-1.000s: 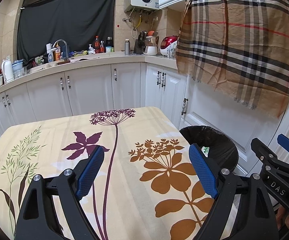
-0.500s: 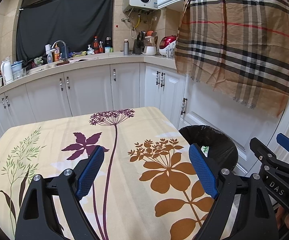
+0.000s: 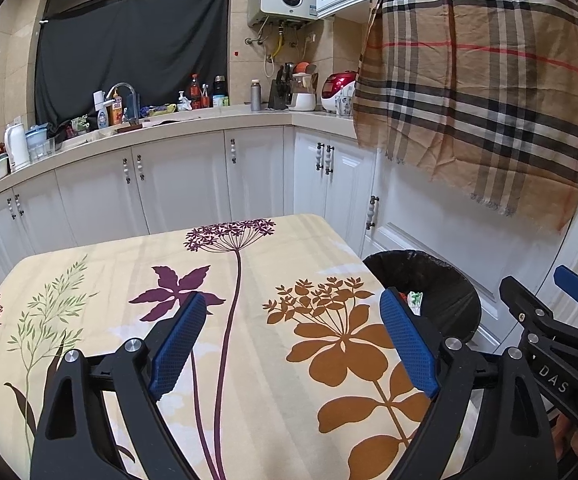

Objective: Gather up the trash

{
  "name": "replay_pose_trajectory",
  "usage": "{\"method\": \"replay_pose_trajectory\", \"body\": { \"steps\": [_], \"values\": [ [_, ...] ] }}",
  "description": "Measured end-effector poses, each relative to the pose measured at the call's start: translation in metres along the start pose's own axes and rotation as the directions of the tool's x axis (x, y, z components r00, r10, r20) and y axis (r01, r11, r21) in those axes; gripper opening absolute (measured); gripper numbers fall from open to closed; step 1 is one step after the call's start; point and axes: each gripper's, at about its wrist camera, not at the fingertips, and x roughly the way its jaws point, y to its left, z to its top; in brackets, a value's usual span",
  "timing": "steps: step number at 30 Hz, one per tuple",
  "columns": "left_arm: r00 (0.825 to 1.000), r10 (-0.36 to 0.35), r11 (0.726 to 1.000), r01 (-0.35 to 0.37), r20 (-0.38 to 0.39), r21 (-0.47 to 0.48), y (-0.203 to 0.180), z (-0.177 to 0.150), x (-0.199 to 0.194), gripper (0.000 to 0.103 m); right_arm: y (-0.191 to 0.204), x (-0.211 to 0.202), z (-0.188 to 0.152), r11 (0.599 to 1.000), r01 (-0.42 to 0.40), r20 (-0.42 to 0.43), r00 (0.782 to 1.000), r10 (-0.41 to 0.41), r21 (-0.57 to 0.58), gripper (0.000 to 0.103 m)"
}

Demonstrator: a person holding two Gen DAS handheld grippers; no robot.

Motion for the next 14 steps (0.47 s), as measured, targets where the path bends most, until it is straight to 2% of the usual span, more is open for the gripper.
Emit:
{"method": "replay_pose_trajectory", "body": {
  "steps": [3,8,14],
  "values": [
    [1.0,-0.006,1.0,0.006,-0.001,-0.002,0.0,0.001,0.0,0.086,0.001,0.0,0.0,1.0,-0.004,0.003,1.0,0.004,-0.001,0.081],
    [0.999,0.032,0.999,-0.032,-0.012,0.003,0.005,0.002,0.002,0.086,0.006,0.002,0.001,1.0,-0.017,-0.002,1.0,0.017,-0.009,0.081],
    [0.993,0.08,0.997,-0.081,-0.091,-0.014,0.031,-0.005,0.019,0.086,0.022,0.009,0.002,0.998,-0.055,-0.011,0.998,0.055,-0.027,0.087]
  ]
}}
